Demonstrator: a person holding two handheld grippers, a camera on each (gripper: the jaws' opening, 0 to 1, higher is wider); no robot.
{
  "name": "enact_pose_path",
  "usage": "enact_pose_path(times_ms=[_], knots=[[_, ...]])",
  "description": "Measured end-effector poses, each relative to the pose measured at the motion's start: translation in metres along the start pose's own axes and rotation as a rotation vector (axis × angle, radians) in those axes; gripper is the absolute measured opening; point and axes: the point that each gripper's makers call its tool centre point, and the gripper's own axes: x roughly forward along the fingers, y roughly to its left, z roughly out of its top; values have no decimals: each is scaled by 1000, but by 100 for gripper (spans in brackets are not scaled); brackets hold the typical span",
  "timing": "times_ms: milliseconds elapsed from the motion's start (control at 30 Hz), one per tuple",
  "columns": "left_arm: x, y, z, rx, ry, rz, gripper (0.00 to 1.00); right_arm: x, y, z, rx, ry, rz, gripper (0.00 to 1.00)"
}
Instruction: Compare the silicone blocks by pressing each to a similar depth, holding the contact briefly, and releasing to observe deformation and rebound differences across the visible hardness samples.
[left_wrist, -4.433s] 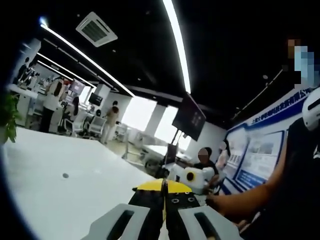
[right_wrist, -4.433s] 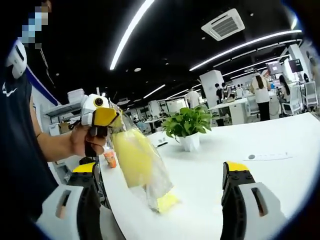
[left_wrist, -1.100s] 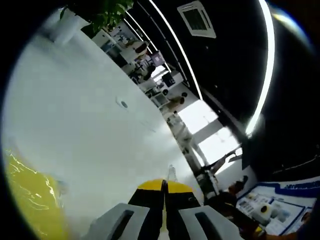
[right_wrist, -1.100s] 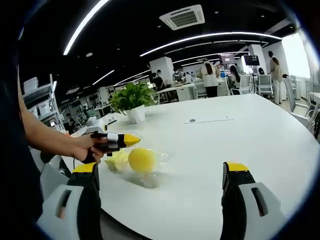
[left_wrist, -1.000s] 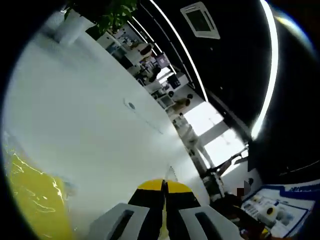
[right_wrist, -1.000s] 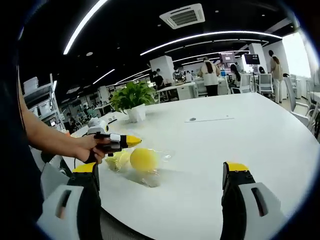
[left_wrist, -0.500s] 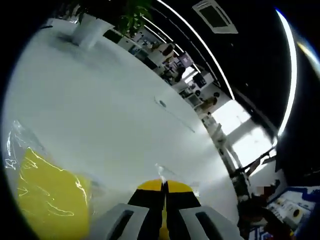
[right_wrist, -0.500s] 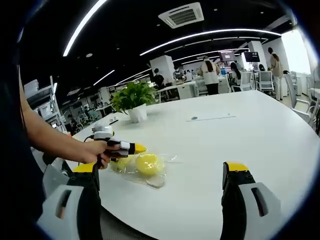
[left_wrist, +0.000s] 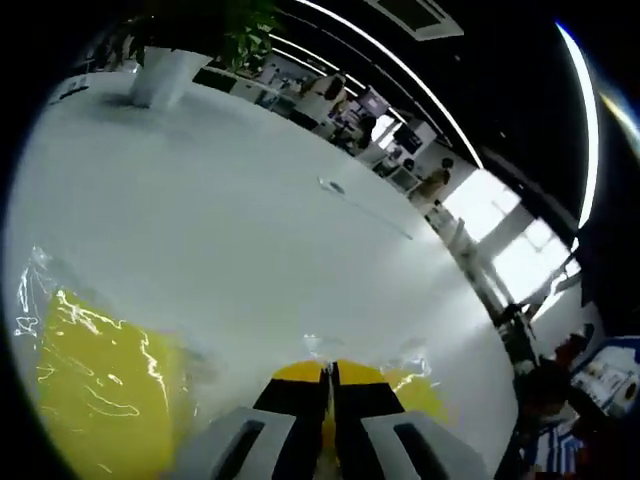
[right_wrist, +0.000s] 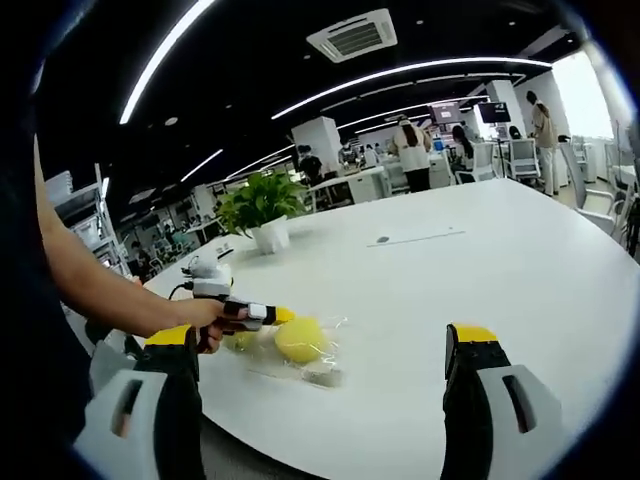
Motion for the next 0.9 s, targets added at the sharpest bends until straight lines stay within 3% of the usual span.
enact_pose_path(times_ms=[33,67,167,233,333,367,433,533,667,700,733,800,900], knots=[[0,2,1,52,4,13,6,1,-1,0,6,0,-2,96],[0,7,2,182,27,44,10,2,0,0,8,-1,-2,96],[-2,2,6,332,80,47,16,7,5,0,-7,8,6,96],[-4,2,12,314,77,47,26,10,8,0,-22,18,12,96],[-7,-6,31,340,3,-4,53,12,9,5,-22,7,18,96],[-11,-8,38,384,-20,-15,64,14,11,6,-21,7,21,96],[-16,-16,42,411,-43,-65,82,16,12,4,-29,21,24,96],[-33,-26,40,442,-28,-156,88,21,11,6,-51,34,26,96],[-57,-38,61,481,-113,-251,99,28,7,12,-95,45,24,96],[-64,-38,61,490,-94,-260,98,28,6,12,-106,51,23,96],[-72,-37,67,551,-122,-271,100,30,5,11,-144,75,23,96],[-83,-30,71,530,-111,-267,100,32,4,10,-202,104,27,96],[-111,-13,82,471,-104,-272,100,37,6,11,-209,122,39,96]])
